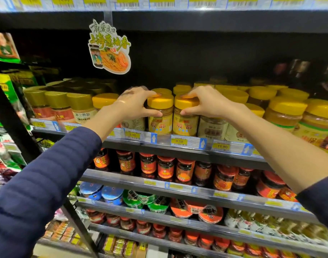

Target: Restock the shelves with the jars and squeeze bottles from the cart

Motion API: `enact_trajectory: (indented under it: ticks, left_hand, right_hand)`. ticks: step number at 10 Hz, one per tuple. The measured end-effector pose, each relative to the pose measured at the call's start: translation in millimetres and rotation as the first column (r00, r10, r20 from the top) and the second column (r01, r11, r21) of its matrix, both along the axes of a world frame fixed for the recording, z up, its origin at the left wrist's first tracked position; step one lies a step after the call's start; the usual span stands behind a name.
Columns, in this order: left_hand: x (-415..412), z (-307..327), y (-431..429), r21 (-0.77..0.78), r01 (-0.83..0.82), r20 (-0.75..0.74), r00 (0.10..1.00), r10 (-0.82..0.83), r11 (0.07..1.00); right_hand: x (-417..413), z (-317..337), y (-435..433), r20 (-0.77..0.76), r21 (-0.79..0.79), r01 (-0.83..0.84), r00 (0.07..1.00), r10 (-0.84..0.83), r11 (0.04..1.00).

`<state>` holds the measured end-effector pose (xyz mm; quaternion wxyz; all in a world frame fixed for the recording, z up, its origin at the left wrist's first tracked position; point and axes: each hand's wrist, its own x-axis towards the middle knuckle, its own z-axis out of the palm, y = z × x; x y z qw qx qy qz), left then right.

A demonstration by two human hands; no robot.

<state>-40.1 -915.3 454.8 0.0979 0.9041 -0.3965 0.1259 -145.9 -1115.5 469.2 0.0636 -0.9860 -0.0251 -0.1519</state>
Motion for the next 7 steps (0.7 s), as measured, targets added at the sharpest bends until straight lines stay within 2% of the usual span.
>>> enact_trajectory:
  ticks: [2, 3, 5, 7]
  left_hand:
    - [-9.2, -11.6, 0.1, 0.014, -0.006, 0.039, 0.999, 0.005, 1.0]
    - [-17.4, -12.4, 3.3, -0.027, 0.029, 0.064, 0.998, -0.027, 0.999]
    - [-50.5, -12.8, 21.1, -0.046, 0.057, 0.097, 0.994, -0.053, 0.997]
    - [-105.7, -23.3, 35.5, 0.019, 0.028, 0.05, 0.998, -0.029, 0.999]
  right_hand:
    - [-10.2, -11.2, 4.8, 0.04, -0.092, 0.009, 0.999, -0.005, 0.996]
    - [-18.5, -13.7, 2.3, 0.054, -0.122, 0.016, 0.998, -0.01, 0.992]
    - [-62.1, -19.0, -6.1, 0.06, -0.094, 0.052, 0.997, -0.046, 0.994]
    - [-127.3, -33.6, -22.1, 0.011, -0.084, 0.102, 0.995, -0.101, 0.991]
